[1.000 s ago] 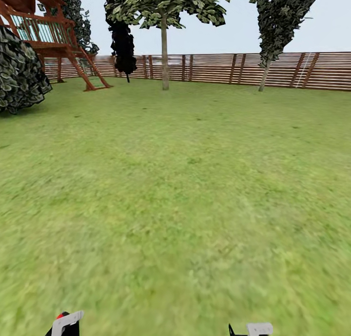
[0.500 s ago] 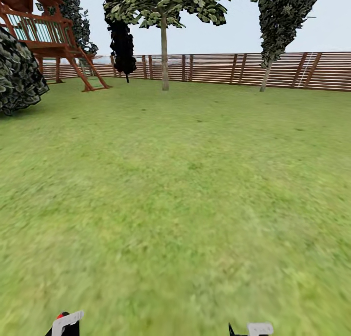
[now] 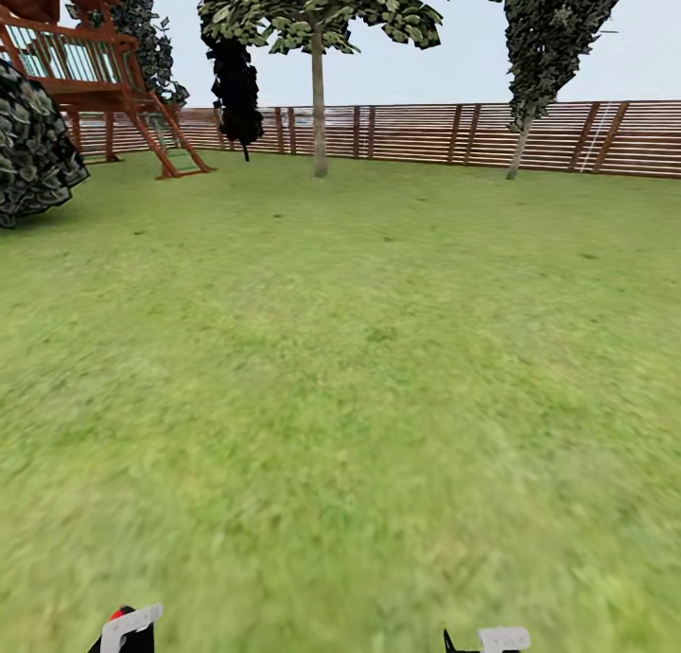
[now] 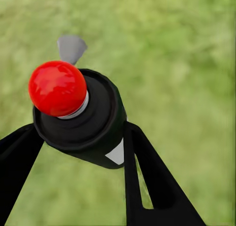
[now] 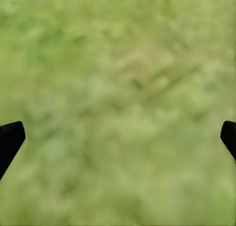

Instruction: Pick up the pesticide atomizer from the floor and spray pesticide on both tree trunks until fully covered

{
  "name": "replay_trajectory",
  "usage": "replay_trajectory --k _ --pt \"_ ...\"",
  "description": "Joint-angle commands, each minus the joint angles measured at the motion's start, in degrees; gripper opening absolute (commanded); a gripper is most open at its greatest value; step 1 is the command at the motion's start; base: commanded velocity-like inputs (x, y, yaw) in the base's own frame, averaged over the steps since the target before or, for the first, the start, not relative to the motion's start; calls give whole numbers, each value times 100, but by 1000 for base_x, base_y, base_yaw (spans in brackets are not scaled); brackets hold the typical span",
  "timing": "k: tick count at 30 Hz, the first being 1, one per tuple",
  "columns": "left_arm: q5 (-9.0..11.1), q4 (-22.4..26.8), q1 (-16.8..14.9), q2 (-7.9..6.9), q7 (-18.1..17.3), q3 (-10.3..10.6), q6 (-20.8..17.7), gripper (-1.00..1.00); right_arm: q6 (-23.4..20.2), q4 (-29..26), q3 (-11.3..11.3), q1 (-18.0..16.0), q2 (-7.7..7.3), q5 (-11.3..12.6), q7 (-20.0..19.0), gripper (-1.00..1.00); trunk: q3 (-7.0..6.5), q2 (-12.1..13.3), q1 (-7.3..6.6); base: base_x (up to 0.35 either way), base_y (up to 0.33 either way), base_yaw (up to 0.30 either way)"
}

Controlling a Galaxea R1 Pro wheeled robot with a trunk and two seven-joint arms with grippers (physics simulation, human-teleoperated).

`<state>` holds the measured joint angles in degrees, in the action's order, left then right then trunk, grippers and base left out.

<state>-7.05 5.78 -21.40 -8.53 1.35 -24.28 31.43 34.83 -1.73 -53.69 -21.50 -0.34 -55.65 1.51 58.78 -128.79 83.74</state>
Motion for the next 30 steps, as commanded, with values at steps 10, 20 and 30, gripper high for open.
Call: replay_trajectory --k 10,20,30 --pt "-60 -15 -4 3 14 -36 21 -100 15 6 -45 -3 -2 -60 16 100 5 -2 3 338 0 0" --pt "-59 -15 -4 24 14 -37 21 -100 15 6 -45 -3 -2 -60 16 100 5 -2 3 338 0 0" --pt "-60 -15 -4 24 14 -37 21 -100 15 6 -45 -3 -2 -60 16 100 5 -2 3 338 0 0"
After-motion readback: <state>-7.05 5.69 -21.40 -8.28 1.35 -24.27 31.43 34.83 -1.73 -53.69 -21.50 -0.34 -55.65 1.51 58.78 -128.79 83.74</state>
